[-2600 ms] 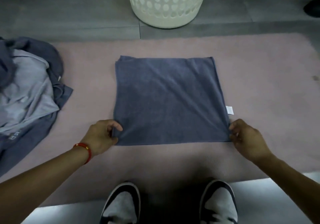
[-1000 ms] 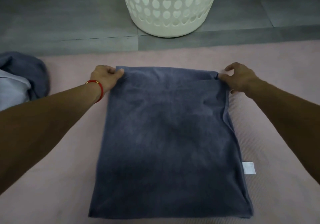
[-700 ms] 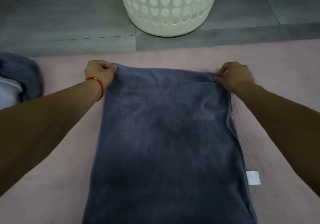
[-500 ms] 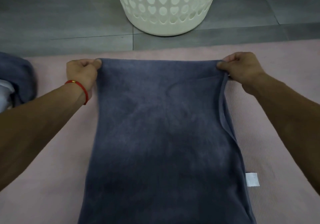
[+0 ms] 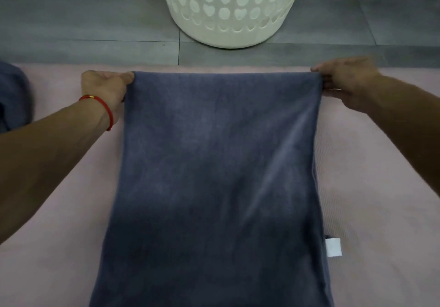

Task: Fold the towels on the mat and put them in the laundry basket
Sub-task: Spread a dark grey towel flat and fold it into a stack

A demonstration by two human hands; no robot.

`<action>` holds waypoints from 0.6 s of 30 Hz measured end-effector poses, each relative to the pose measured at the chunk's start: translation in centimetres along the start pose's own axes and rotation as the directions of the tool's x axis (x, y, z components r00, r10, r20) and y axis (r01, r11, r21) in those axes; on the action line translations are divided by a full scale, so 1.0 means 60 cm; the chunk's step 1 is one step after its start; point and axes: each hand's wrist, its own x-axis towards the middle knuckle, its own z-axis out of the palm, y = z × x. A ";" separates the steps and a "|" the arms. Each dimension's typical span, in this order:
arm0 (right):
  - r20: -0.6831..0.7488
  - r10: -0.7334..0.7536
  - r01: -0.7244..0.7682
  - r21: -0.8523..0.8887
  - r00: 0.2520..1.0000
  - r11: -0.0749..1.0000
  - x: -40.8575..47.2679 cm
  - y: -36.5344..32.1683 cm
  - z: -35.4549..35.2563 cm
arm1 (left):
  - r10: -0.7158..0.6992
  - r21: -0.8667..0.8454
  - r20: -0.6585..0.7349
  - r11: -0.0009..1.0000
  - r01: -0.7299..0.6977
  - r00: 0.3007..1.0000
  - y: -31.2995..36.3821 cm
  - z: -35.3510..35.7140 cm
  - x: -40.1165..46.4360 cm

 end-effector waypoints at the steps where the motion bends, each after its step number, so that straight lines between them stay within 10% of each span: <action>1: 0.062 -0.021 0.024 -0.058 0.998 0.998 -0.001 -0.002 -0.002 | -0.021 -0.007 0.010 1.000 0.021 1.000 -0.002 0.000 0.001; 8: 0.018 -0.095 0.092 -0.497 0.995 0.863 0.008 0.024 0.011 | -0.050 -0.013 0.078 0.999 0.051 0.996 -0.026 0.005 -0.001; 18: 0.082 -0.190 0.193 -0.031 0.978 0.981 0.025 0.054 0.024 | -0.046 -0.136 0.180 0.988 0.071 0.983 -0.017 -0.005 0.015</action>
